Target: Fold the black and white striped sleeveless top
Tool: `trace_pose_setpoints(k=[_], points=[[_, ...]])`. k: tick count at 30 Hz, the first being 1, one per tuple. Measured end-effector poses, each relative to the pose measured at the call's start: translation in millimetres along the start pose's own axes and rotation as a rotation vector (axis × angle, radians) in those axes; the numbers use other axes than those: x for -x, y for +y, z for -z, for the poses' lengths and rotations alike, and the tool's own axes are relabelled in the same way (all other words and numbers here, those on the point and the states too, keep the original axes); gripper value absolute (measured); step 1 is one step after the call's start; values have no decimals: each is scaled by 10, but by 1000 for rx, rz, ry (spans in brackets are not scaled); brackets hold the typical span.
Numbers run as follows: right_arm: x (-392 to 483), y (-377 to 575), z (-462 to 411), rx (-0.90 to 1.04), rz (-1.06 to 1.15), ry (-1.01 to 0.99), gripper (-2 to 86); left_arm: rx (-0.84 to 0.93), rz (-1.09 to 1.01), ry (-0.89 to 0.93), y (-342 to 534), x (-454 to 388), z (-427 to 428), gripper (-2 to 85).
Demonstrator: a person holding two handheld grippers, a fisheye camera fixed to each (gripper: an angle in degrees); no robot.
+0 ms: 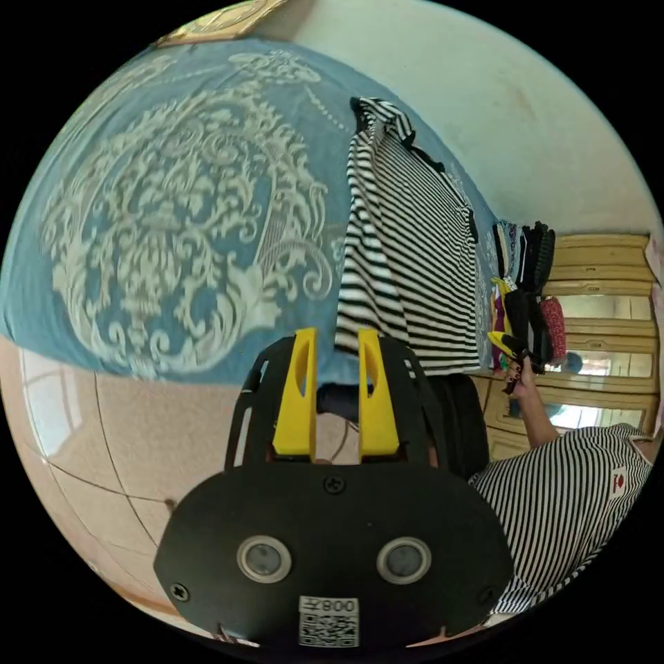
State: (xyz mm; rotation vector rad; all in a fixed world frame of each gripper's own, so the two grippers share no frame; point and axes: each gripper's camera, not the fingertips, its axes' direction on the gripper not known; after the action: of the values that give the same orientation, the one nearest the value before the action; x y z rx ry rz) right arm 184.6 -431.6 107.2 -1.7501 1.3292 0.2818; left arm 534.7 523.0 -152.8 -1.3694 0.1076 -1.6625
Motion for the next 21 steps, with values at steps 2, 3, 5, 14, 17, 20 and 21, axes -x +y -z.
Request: trace_pose_setpoints(k=[2, 3, 5, 14, 17, 20, 21], points=[[-118, 477, -133, 19, -72, -33, 79, -1, 47, 74, 159, 163, -136, 88], [-138, 570, -162, 22, -84, -39, 80, -9, 55, 83, 176, 193, -158, 88], [-173, 858, -266, 26, -108, -24, 81, -45, 68, 106, 170, 286, -199, 89], [-241, 1452, -772, 64, -148, 6, 83, -39, 50, 52, -85, 412, -437, 75], [-233, 1635, -796, 53, -156, 14, 82, -35, 39, 43, -90, 420, -498, 76], [-253, 1816, -802, 48, -172, -5, 82, -38, 41, 28, -70, 446, -559, 74], [-255, 1850, -803, 47, -175, -8, 82, -38, 42, 29, -65, 454, -570, 73]])
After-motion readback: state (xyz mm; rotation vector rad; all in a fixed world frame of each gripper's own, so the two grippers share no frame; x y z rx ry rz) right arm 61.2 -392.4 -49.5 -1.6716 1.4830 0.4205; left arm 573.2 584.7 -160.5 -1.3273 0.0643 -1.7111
